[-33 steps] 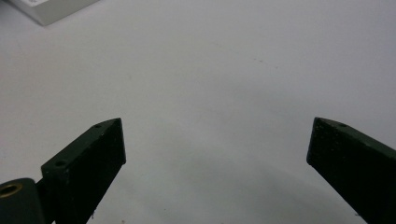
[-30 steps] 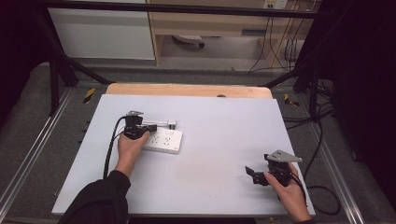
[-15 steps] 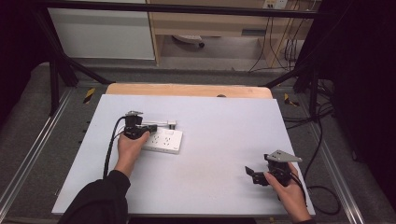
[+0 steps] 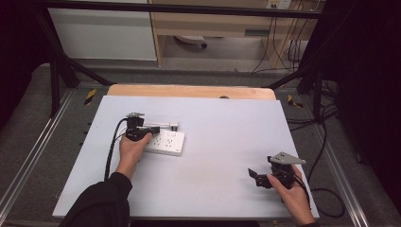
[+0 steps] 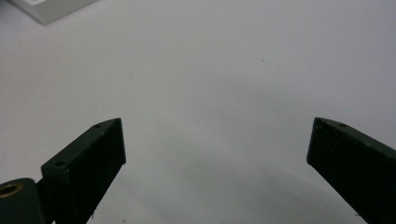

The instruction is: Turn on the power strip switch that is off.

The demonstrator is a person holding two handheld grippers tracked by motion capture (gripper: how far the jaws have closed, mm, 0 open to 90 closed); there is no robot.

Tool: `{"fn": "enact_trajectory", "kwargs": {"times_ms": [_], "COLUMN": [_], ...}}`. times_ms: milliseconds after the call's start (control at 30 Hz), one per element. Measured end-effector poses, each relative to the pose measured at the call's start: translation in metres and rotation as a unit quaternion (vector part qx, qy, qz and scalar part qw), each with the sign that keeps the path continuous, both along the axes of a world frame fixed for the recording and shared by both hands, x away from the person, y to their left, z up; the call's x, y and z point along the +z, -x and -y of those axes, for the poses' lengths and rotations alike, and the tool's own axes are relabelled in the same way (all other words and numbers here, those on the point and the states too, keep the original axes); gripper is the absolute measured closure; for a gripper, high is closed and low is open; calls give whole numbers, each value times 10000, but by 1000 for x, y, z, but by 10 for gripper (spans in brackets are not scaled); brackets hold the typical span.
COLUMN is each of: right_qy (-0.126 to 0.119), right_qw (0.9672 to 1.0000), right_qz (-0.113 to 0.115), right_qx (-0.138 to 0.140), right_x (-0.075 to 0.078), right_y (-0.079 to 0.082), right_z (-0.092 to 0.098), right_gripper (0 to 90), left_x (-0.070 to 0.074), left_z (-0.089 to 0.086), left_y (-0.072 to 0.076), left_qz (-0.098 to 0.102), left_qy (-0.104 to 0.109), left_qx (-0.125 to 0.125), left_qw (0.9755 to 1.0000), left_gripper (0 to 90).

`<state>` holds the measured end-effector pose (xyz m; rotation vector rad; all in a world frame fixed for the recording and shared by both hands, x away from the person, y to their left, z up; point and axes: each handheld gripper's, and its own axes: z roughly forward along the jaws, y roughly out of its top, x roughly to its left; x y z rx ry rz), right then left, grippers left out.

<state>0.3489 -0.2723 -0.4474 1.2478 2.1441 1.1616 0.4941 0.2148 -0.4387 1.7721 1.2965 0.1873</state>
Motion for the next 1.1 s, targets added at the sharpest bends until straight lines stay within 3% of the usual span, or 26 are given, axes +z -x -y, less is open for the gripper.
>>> {"fn": "enact_trajectory", "kwargs": {"times_ms": [633,1100], "right_qy": [20,21], "right_qw": [10000,10000], "right_qz": [18,4], "right_qx": [17,17], "right_x": [-1,-1], "right_y": [0,0], "right_z": [0,0], "right_gripper": [48,48], "left_x": [-2,-2], "left_z": [-1,0], "left_y": [0,1], "left_qz": [42,102], "left_qy": [73,5], "left_qx": [2,14], "left_qw": [10000,9999], "left_gripper": [900,900]}}
